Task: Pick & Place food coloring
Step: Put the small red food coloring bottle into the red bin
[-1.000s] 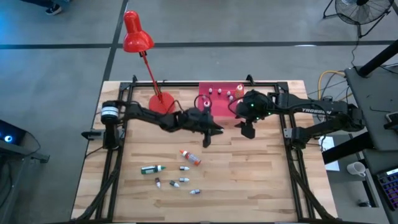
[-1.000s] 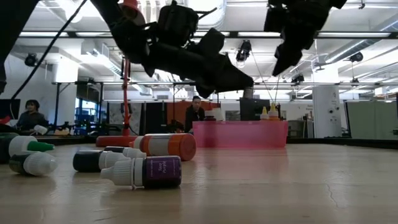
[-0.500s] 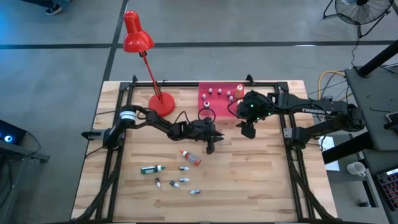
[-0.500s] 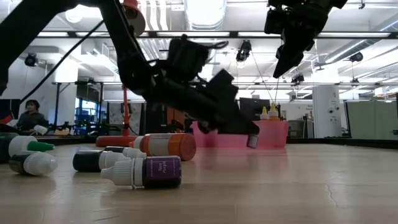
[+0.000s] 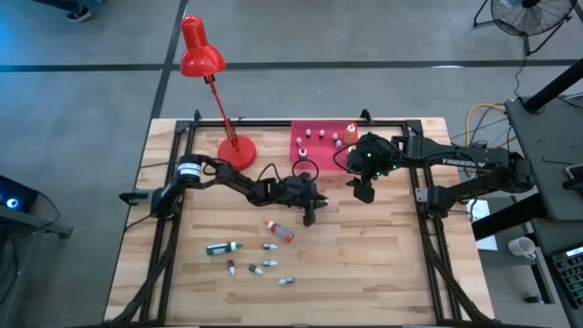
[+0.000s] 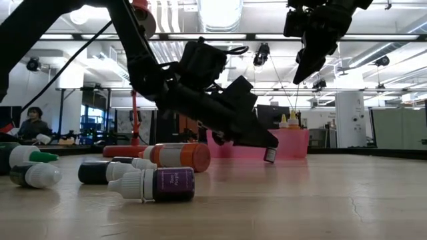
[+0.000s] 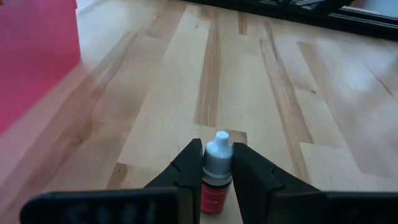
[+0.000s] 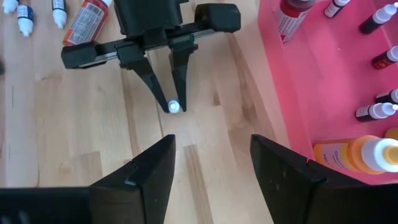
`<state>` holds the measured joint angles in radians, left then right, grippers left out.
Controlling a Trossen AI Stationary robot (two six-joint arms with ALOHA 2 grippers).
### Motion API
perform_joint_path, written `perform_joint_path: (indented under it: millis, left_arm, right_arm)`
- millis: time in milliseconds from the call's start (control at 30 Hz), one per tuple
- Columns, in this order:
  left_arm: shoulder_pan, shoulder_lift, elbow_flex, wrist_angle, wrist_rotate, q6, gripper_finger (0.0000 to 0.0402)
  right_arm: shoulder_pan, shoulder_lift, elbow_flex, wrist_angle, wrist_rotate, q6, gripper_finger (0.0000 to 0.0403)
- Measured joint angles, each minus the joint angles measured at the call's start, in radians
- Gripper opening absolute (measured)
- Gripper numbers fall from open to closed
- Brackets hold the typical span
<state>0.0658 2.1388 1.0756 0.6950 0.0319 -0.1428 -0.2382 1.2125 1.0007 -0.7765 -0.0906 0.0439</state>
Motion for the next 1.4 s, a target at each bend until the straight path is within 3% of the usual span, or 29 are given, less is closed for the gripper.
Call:
perform_joint_path:
  millis: [367,600,867,1133,1400]
  left_arm:
    - [-0.001,-0.013,-0.003,-0.108,0.001,0.007,0.0113]
    - [-0.011,-0.047,-0.003,-0.203,-0.008,0.035,0.0124]
    - [-0.011,-0.119,-0.014,-0.395,-0.097,0.079,0.0124]
    - [-0.016,-0.224,-0.091,-0.494,-0.114,0.024,0.0124]
    - [-0.015,-0.349,-0.236,-0.498,-0.226,-0.053,0.0124]
  right_arm:
    - [0.000,0.000,0.000,0.000,0.011,-0.046,0.0201]
    - [0.000,0.022,-0.003,0.001,-0.053,-0.133,0.0201]
    - [0.034,0.209,-0.005,0.082,-0.097,-0.278,0.0201]
    - [0.047,0.390,0.033,0.131,-0.101,-0.238,0.0201]
    - [0.065,0.474,0.044,0.215,-0.129,-0.237,0.0201]
